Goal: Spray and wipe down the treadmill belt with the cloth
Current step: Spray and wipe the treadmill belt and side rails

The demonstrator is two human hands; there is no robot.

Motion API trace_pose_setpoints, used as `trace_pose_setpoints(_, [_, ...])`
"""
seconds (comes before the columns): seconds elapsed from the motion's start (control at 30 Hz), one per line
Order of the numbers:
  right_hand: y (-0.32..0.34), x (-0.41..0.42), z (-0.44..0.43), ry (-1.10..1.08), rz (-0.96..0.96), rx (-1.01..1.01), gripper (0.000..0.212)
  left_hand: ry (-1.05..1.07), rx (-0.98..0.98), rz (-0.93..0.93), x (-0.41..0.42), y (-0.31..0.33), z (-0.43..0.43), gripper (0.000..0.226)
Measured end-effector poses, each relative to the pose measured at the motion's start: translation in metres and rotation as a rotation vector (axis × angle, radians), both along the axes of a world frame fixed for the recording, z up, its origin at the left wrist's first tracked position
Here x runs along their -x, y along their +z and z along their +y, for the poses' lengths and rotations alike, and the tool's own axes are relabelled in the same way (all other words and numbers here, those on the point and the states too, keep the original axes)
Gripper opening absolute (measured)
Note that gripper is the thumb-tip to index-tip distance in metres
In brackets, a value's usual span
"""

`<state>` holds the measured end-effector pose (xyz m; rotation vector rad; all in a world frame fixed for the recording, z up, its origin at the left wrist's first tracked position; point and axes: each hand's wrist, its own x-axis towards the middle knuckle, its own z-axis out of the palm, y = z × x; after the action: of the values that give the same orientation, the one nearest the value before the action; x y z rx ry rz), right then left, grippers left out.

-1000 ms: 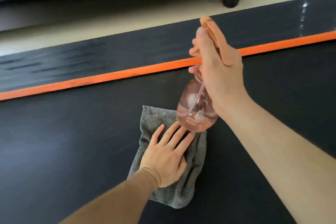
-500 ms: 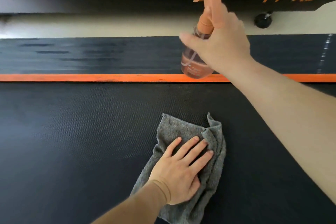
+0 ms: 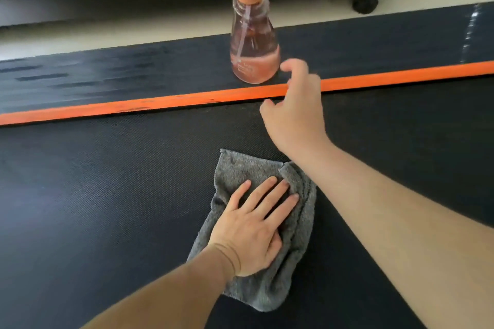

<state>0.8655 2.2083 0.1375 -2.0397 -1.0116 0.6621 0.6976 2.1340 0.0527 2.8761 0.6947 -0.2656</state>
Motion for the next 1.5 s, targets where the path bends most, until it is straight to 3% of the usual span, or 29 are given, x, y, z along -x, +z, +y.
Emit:
trace_pose_setpoints(0.17, [-0.052,0.038,-0.121,0.021,-0.09,0.046,0.028,-0.029,-0.059,-0.033,0.001,-0.005,-0.001,0.062])
trace_pose_setpoints(0.3, [-0.078,0.063,-0.168,0.189,-0.441,0.218,0.05,-0.024,-0.055,-0.031,0.004,-0.01,-0.005,0.061])
trace_pose_setpoints(0.53, [-0.065,0.073,-0.179,0.226,-0.385,0.439,0.06,0.015,-0.067,-0.066,0.003,-0.009,-0.007,0.06])
trace_pose_setpoints(0.7, [-0.049,0.068,-0.177,0.254,-0.228,0.314,0.057,0.067,-0.077,-0.149,0.009,-0.002,0.004,0.058])
trace_pose_setpoints(0.83, [-0.043,0.081,-0.228,0.143,0.019,0.244,0.061,0.322,-0.051,-0.17,0.037,-0.005,-0.017,0.058])
trace_pose_setpoints(0.9, [-0.044,0.095,-0.247,0.13,-0.063,0.289,0.062,0.379,-0.06,-0.142,0.066,-0.004,-0.026,0.058])
trace_pose_setpoints(1.0, [-0.049,0.126,-0.245,0.395,-0.376,0.243,0.062,0.472,-0.042,-0.109,0.113,-0.002,-0.035,0.059])
trace_pose_setpoints(1.17, [-0.054,0.172,-0.239,0.675,-0.354,0.204,0.08,0.533,-0.047,-0.058,0.149,0.0,-0.049,0.061])
trace_pose_setpoints(1.23, [-0.058,0.175,-0.249,0.664,-0.412,0.209,0.073,0.584,-0.039,-0.06,0.145,-0.001,-0.054,0.062])
trace_pose_setpoints(1.37, [-0.073,0.163,-0.255,0.565,-0.403,0.045,0.023,0.642,-0.048,-0.053,0.131,-0.002,-0.062,0.064])
trace_pose_setpoints(1.43, [-0.074,0.144,-0.251,0.465,-0.281,-0.051,0.029,0.678,-0.057,-0.047,0.123,-0.003,-0.074,0.064])
trace_pose_setpoints(1.5, [-0.065,0.115,-0.254,0.356,-0.275,-0.137,0.035,0.72,-0.048,-0.041,0.111,-0.001,-0.091,0.064])
